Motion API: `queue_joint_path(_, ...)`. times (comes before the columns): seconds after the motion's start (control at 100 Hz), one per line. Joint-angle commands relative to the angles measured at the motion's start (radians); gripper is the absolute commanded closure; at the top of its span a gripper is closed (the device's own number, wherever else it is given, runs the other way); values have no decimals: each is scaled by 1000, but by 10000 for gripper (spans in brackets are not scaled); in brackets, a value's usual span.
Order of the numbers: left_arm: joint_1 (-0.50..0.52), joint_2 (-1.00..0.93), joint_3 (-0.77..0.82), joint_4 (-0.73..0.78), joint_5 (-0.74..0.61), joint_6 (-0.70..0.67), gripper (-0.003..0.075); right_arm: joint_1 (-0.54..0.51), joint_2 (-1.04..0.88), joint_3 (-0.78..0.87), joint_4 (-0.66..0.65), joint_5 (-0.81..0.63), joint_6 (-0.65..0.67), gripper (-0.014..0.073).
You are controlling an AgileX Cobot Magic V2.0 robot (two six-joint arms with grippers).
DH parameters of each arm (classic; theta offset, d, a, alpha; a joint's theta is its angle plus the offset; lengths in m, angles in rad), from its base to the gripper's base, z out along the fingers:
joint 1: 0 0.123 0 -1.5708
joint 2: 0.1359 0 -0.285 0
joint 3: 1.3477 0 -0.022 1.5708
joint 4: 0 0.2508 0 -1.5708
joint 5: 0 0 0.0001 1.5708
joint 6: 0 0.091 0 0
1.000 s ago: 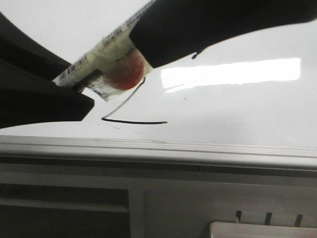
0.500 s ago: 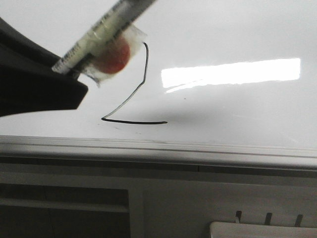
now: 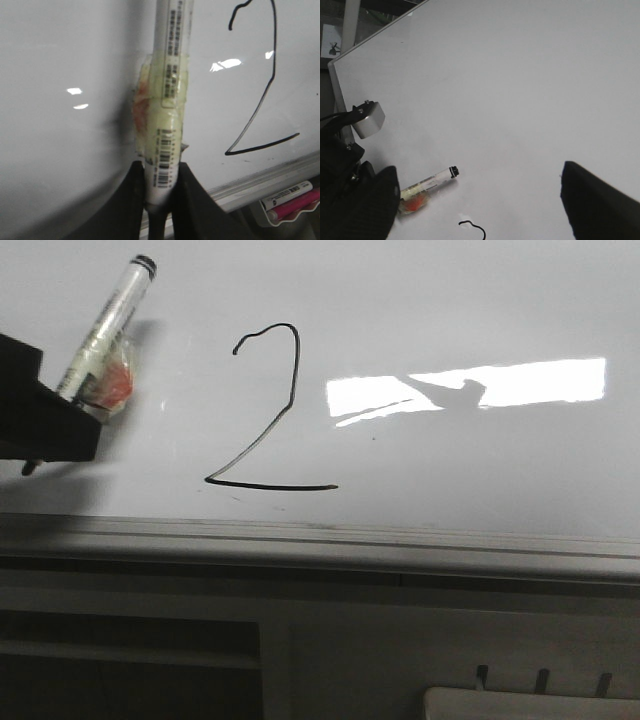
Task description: Write number 2 on whiteboard
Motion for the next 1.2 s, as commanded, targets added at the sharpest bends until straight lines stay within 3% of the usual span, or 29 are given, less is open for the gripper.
queue_joint_path(0.0,3,18,-54,-76,-49,-9,741,-2,-9,-22,30,-50,-8,7)
queue_joint_path(0.15,3,52,-68,-179,-74,-9,741,-2,-9,-22,48,-36,-8,7)
queue_joint_path(0.72,3,91,-68,-237,-65,-9,731,-2,-9,-22,77,-27,-8,7)
queue_joint_path(0.81,3,87,-68,-237,-65,-9,644,-2,-9,-22,80,-27,-8,7)
queue_joint_path(0.94,3,87,-70,-225,-65,-9,393,-2,-9,-22,80,-27,-8,7)
queue_joint_path(1.01,3,87,-70,-225,-65,-9,304,-2,-9,-22,80,-28,-8,22)
queue_joint_path(1.19,3,71,-70,-225,-58,-9,299,-2,-9,-22,80,-28,-8,88)
